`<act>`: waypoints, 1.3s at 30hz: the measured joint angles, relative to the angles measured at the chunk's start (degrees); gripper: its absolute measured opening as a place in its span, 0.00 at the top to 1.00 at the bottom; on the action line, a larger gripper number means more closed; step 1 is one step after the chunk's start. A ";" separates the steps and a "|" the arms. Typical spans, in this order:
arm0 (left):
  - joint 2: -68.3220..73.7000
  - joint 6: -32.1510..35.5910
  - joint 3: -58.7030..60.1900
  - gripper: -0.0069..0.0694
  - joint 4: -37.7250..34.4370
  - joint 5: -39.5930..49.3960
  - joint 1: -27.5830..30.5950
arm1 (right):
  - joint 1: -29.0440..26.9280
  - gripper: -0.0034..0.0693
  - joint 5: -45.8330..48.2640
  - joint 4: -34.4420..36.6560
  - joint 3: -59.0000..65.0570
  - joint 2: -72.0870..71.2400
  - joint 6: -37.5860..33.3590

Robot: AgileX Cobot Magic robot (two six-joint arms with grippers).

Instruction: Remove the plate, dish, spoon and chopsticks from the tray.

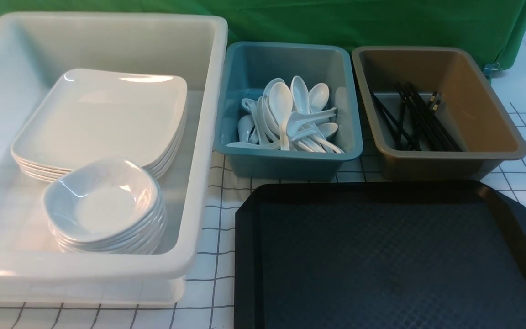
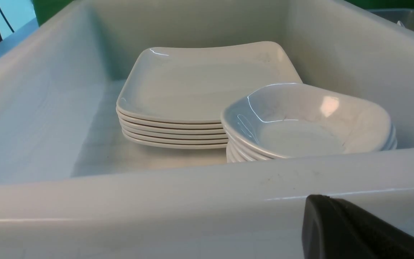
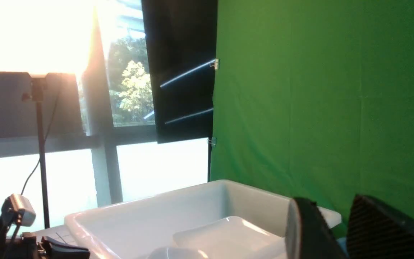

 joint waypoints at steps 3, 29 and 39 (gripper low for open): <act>0.00 0.00 0.00 0.90 0.00 0.00 0.00 | 0.00 0.68 -1.13 2.98 1.06 0.69 -2.88; 0.00 0.00 0.00 0.90 0.00 0.00 0.00 | -46.34 0.62 2.12 3.34 27.54 -5.66 -7.15; 0.00 0.02 0.00 0.89 0.00 0.04 0.00 | -49.63 0.62 7.06 2.38 28.04 -6.78 -7.45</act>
